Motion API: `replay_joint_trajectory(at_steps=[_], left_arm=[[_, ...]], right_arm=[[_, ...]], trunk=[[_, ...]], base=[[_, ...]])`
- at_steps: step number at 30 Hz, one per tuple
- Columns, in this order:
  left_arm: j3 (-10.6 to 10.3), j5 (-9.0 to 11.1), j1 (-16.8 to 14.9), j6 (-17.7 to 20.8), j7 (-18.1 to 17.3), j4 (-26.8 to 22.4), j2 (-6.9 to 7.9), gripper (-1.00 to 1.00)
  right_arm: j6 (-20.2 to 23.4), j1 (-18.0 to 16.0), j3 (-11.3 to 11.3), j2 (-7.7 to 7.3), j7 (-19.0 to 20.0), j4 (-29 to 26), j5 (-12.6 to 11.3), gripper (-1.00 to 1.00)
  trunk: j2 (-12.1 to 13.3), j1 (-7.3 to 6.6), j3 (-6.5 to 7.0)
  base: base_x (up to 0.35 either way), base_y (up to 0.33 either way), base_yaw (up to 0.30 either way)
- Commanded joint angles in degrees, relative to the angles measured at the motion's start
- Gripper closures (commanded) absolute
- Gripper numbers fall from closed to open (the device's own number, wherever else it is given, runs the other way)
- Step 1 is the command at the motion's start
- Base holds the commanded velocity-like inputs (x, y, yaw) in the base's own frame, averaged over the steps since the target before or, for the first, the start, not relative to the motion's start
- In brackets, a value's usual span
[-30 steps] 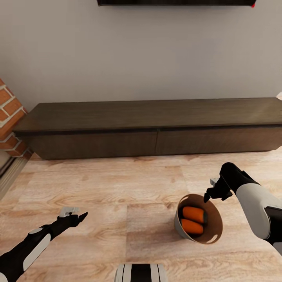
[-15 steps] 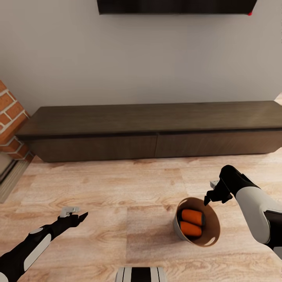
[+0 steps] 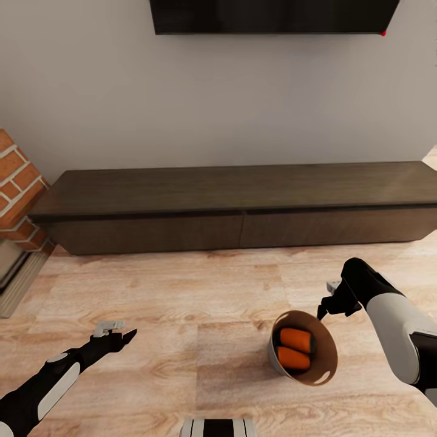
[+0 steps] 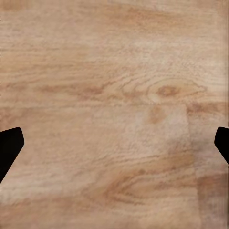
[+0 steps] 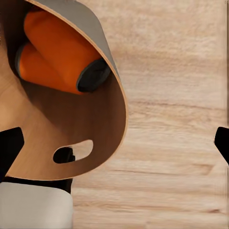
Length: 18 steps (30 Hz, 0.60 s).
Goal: Put the three can of soda from the living room inside the tash can in the kitchen.
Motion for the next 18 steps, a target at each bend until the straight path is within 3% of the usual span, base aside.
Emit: replay_joint_trajectory(at_steps=[1,10,18], left_arm=[[0.01,0.00,0.00,0.00,0.01,0.01,-0.01,-1.00],[-0.05,-0.01,0.00,0.02,0.12,0.15,-0.24,-1.00],[-1.10,-0.09,0.00,-0.13,0.11,4.88,-3.49,-1.00]], right_arm=[[0.00,0.09,-0.01,-0.01,0.00,-0.23,0.00,-1.00],[0.00,0.49,-0.11,-0.15,-0.31,-2.60,-0.01,-1.00],[0.00,1.11,-0.98,-0.44,-0.59,-3.64,-0.01,-1.00]], trunk=[[0.42,-0.22,0.18],[4.03,-2.20,1.80],[7.23,-3.96,3.24]], base=[[0.000,0.000,0.000],[0.000,0.000,0.000],[0.000,0.000,0.000]])
